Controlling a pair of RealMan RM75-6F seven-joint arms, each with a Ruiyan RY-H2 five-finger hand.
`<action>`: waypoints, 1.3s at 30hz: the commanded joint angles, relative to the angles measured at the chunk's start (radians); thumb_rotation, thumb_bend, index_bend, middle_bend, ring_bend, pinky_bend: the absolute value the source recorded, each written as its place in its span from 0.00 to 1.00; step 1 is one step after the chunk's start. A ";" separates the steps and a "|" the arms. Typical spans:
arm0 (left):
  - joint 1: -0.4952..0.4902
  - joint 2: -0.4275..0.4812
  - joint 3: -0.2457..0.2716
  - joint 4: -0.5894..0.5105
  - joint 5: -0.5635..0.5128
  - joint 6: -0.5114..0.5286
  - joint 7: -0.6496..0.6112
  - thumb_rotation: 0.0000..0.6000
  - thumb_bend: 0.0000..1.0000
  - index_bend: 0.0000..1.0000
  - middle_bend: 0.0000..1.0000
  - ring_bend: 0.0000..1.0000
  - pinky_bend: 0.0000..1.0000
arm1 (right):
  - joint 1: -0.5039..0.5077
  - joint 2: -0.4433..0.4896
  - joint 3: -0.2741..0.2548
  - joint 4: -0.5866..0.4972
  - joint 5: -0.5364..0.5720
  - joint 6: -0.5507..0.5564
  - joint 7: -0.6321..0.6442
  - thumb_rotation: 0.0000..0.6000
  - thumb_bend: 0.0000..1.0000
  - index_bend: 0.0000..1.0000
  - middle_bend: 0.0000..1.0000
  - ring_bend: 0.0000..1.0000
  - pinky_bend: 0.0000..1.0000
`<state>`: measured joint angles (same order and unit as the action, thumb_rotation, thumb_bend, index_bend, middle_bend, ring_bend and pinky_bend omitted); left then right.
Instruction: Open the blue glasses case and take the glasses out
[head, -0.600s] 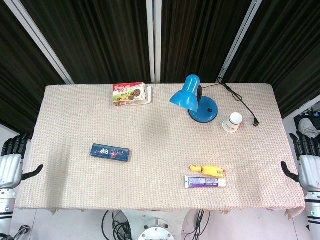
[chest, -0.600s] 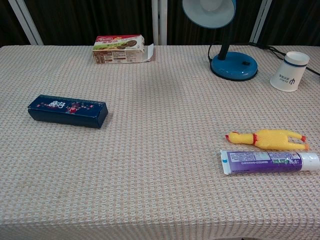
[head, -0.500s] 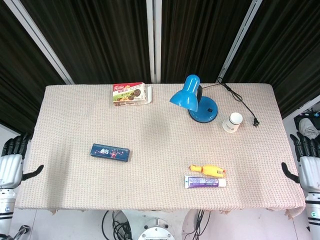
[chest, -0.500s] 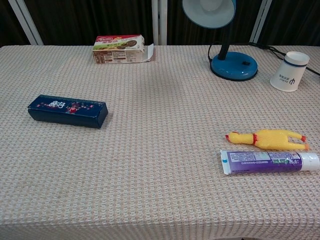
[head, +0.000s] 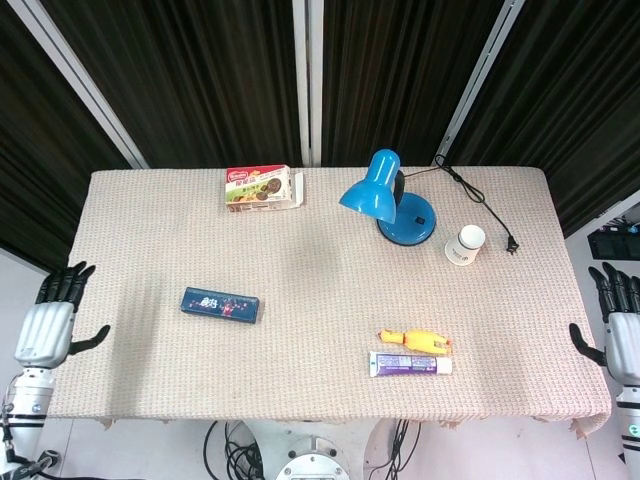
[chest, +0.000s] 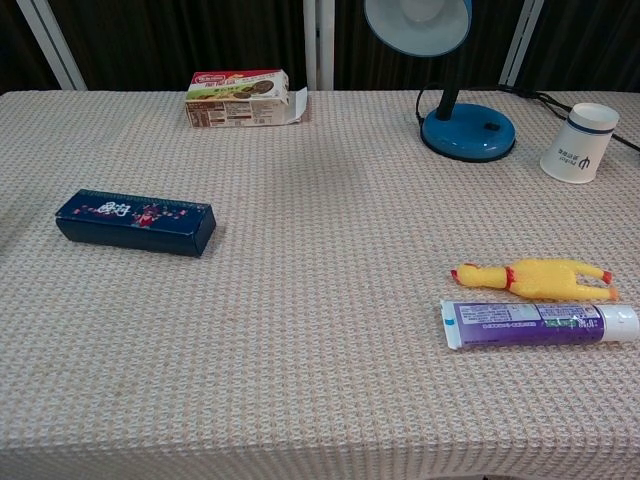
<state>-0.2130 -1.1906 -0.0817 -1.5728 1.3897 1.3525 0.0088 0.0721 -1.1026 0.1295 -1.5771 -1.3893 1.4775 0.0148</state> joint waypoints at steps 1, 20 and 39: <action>-0.034 -0.011 -0.005 -0.014 0.014 -0.040 0.011 1.00 0.23 0.01 0.00 0.00 0.00 | 0.005 0.002 0.002 0.000 0.004 -0.009 -0.009 1.00 0.27 0.00 0.00 0.00 0.00; -0.276 -0.170 -0.021 0.021 0.009 -0.338 0.148 1.00 0.27 0.16 0.00 0.00 0.00 | 0.002 0.021 0.005 -0.005 0.006 -0.006 -0.002 1.00 0.27 0.00 0.00 0.00 0.00; -0.343 -0.251 -0.015 0.110 -0.032 -0.397 0.129 1.00 0.32 0.24 0.00 0.00 0.00 | 0.004 0.007 0.000 0.026 0.010 -0.023 0.015 1.00 0.27 0.00 0.00 0.00 0.00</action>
<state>-0.5554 -1.4407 -0.0973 -1.4638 1.3587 0.9558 0.1390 0.0760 -1.0949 0.1299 -1.5519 -1.3794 1.4553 0.0302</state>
